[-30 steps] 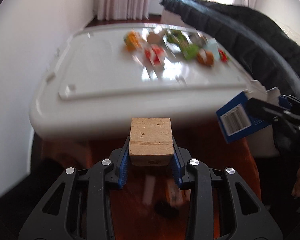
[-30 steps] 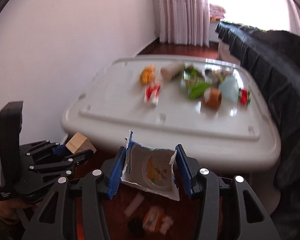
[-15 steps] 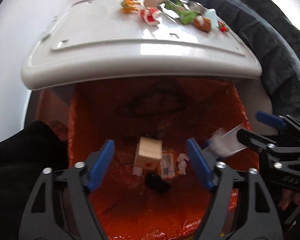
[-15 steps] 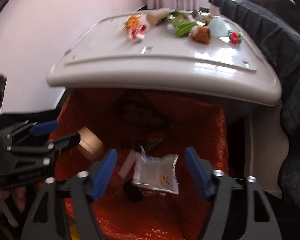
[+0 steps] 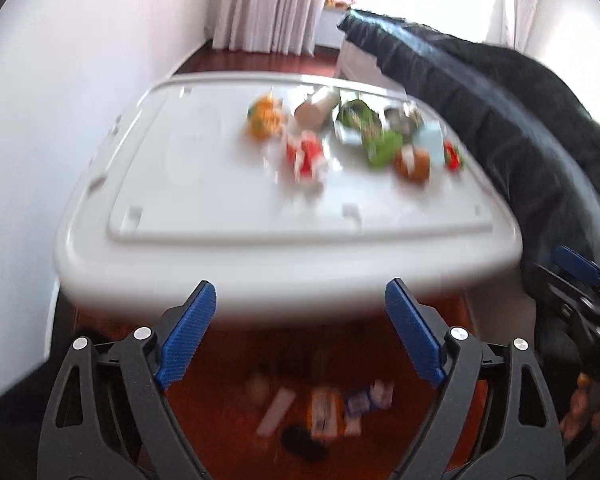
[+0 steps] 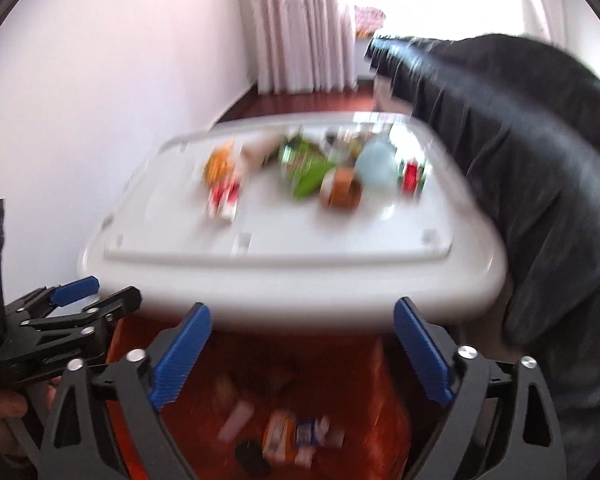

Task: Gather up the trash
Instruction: 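Grasp the red-white carton with the left gripper while the right grasps the orange cup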

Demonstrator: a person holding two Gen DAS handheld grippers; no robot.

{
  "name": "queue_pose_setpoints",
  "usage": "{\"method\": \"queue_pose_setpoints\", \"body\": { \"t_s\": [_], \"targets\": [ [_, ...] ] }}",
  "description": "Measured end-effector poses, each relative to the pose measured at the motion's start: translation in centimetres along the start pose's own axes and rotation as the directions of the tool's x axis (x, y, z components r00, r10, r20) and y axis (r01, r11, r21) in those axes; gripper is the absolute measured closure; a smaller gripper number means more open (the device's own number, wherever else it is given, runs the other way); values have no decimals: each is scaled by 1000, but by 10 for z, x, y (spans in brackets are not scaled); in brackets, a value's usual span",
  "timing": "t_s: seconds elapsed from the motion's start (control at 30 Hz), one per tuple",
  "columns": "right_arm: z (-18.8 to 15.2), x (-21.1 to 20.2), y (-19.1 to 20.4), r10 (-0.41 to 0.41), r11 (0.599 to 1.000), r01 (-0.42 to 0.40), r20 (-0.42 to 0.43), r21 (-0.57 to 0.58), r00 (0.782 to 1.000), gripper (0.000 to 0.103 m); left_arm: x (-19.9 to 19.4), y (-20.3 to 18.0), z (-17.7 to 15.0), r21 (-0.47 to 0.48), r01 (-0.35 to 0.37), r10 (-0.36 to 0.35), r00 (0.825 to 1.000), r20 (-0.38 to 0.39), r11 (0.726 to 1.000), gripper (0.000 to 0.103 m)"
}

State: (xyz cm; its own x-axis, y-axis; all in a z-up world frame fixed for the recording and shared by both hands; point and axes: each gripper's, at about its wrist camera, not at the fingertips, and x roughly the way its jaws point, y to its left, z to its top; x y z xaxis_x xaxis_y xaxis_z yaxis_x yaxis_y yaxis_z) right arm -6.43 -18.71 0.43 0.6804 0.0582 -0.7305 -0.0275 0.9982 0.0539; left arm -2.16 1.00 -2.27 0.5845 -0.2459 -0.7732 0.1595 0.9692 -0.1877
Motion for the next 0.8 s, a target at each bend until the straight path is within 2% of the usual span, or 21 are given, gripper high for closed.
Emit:
{"method": "queue_pose_setpoints", "body": {
  "t_s": [0.1,0.23,0.4,0.6,0.7,0.77,0.8],
  "targets": [
    [20,-3,-6,-31,1000,31,64,3,997,5,23,-6,31,-7,-14,14,1000,19,1000,18],
    [37,-1,-18,-51,998,47,118,37,992,5,62,-12,63,-13,-30,31,1000,7,999,18],
    [40,14,-24,-62,998,59,104,35,993,5,114,-18,85,-12,-84,83,996,-21,996,18],
    [38,28,-24,-94,995,95,96,-7,991,5,146,-21,89,0,-140,140,990,-25,990,19],
    [37,35,-27,-85,996,85,78,3,993,5,155,-19,93,-1,-136,135,990,-38,991,36],
    [37,41,-30,-88,996,87,69,11,994,5,159,-19,94,9,-131,132,990,-56,991,58],
    [38,43,-30,-92,996,91,66,15,994,5,161,-18,93,19,-132,133,989,-65,991,64]
  ]
}}
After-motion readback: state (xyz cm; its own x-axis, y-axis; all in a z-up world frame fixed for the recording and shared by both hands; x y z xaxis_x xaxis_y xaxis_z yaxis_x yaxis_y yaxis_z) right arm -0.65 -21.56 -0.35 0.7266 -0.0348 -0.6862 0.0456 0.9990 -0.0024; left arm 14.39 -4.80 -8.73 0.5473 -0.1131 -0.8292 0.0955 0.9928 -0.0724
